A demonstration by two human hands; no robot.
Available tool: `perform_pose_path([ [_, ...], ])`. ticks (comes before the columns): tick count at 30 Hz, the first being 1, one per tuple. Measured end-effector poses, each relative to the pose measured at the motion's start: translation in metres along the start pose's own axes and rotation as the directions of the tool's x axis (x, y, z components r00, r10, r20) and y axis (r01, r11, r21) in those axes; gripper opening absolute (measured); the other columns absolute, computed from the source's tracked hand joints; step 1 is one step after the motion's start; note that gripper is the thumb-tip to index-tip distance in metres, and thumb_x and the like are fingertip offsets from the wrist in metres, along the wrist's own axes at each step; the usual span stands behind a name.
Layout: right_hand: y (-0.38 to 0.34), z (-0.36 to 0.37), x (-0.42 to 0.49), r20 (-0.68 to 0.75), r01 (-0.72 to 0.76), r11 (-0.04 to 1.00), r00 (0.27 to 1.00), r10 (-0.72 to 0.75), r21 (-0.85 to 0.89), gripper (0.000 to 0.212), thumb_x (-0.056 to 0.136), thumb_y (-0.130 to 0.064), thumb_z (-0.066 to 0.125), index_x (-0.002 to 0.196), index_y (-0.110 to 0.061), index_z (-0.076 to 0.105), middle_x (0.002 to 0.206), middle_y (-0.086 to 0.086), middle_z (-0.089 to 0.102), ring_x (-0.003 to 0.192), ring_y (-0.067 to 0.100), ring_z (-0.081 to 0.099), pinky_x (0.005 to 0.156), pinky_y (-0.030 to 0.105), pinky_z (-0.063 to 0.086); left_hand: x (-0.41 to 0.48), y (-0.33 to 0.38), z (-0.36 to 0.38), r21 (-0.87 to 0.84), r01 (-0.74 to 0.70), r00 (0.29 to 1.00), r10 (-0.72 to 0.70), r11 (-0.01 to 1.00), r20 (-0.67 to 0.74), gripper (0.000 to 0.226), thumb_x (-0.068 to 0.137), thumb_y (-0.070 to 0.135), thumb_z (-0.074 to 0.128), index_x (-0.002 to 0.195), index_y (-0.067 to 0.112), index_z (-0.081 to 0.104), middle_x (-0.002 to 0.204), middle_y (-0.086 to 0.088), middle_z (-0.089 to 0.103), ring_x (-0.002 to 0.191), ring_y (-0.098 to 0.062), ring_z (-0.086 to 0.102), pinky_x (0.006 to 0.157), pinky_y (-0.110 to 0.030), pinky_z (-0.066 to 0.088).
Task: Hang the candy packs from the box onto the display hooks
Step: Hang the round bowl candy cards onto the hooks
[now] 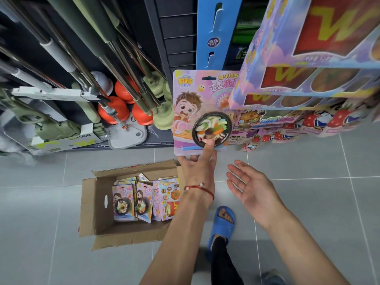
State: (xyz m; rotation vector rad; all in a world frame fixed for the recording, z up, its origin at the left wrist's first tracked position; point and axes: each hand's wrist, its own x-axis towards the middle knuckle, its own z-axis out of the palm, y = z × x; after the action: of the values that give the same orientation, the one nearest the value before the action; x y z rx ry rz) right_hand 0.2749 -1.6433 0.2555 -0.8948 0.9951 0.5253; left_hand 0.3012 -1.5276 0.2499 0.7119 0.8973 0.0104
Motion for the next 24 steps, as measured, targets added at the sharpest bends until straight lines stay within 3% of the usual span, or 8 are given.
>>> perform_pose_path([
  [6,0.001,0.002,0.002,0.003,-0.009,1.0,1.0,0.009,-0.004,0.019,0.102,-0.018,0.056,0.117,-0.013,0.067,0.116,0.008,0.073,0.106,0.021,0.069,0.09,0.033,0.053,0.008,-0.011,-0.002,0.003,0.022,0.997,-0.022,1.0,-0.075,0.038,0.089,0.004,0.074,0.108,0.012,0.042,0.1,-0.01,0.059,0.095,-0.017,0.066,0.079,-0.023,0.06],
  [10,-0.005,0.004,0.004,0.006,0.001,1.0,1.0,-0.001,-0.014,0.016,0.102,-0.018,0.056,0.113,-0.014,0.068,0.112,0.006,0.075,0.104,0.02,0.069,0.088,0.033,0.054,0.011,-0.016,0.001,-0.042,0.031,0.997,-0.034,0.999,-0.072,0.038,0.09,0.005,0.073,0.113,0.013,0.044,0.103,-0.007,0.058,0.089,-0.012,0.069,0.084,-0.024,0.06],
  [15,-0.011,0.002,0.004,0.013,0.009,1.0,1.0,-0.009,-0.025,0.017,0.102,-0.018,0.055,0.114,-0.014,0.067,0.114,0.007,0.074,0.106,0.02,0.069,0.087,0.033,0.053,0.007,-0.02,0.002,-0.132,0.041,0.999,-0.042,0.99,-0.003,0.041,0.092,0.005,0.07,0.122,0.015,0.044,0.086,0.001,0.069,0.092,-0.012,0.071,0.084,-0.022,0.059],
  [19,-0.014,0.001,0.004,0.018,0.007,0.999,1.0,-0.006,-0.035,0.019,0.102,-0.018,0.057,0.116,-0.014,0.067,0.116,0.007,0.074,0.107,0.021,0.069,0.087,0.033,0.053,0.011,-0.017,0.007,-0.143,0.04,0.999,-0.038,0.989,0.019,0.04,0.093,0.006,0.069,0.118,0.014,0.038,0.068,0.004,0.061,0.088,-0.01,0.067,0.089,-0.026,0.059],
  [24,-0.016,0.0,0.005,0.022,0.002,0.999,1.0,-0.001,-0.045,0.018,0.103,-0.018,0.056,0.115,-0.015,0.067,0.117,0.007,0.073,0.106,0.02,0.069,0.086,0.033,0.053,0.018,-0.017,0.011,-0.097,0.061,0.998,-0.063,0.993,-0.011,0.034,0.094,0.008,0.069,0.11,0.017,0.041,0.099,-0.005,0.064,0.106,-0.021,0.067,0.107,-0.04,0.051],
])
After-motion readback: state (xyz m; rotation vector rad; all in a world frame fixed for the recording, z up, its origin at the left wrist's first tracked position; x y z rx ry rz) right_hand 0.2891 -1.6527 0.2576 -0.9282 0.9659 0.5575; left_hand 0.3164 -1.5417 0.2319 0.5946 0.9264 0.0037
